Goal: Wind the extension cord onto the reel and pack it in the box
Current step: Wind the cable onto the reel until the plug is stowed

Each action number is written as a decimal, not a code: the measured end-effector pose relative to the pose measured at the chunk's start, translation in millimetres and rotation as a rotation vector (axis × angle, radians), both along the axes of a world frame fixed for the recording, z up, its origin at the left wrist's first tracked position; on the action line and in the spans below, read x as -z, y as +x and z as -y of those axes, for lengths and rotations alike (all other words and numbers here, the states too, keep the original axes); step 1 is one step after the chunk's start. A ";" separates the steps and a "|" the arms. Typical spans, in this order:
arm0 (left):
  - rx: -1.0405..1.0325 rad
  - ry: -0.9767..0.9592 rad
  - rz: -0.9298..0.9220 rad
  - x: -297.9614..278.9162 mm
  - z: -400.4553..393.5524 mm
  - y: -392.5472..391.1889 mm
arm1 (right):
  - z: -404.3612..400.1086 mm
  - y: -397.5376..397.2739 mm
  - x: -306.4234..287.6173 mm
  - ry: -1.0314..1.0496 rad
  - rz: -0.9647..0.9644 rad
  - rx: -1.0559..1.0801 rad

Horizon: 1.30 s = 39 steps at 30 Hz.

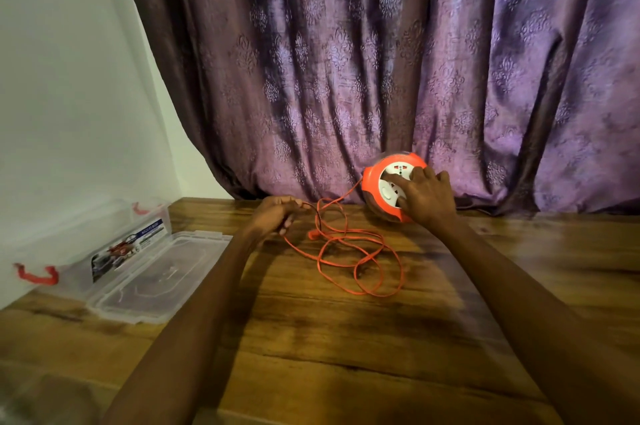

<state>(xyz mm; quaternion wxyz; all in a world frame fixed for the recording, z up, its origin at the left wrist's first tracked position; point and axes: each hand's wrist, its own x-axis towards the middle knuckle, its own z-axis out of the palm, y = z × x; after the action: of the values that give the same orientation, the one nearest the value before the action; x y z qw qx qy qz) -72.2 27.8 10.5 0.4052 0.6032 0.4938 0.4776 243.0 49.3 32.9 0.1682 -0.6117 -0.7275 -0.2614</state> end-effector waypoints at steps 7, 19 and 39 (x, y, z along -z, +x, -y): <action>0.102 -0.045 0.599 -10.8 6.6 9.8 | 2.1 -29.3 9.2 -0.022 -0.029 -0.060; -0.321 -0.105 0.628 -5.8 14.5 -20.0 | -3.2 -28.9 14.4 -0.016 -0.164 -0.020; -0.037 0.122 -0.059 -19.5 -7.3 100.3 | 9.8 -22.1 -7.1 0.139 -0.154 -0.085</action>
<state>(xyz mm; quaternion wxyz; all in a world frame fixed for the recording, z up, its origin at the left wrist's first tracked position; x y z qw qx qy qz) 28.1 35.1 30.0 0.3441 0.6313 0.4867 0.4961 220.9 39.6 40.0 0.2766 -0.5854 -0.7179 -0.2557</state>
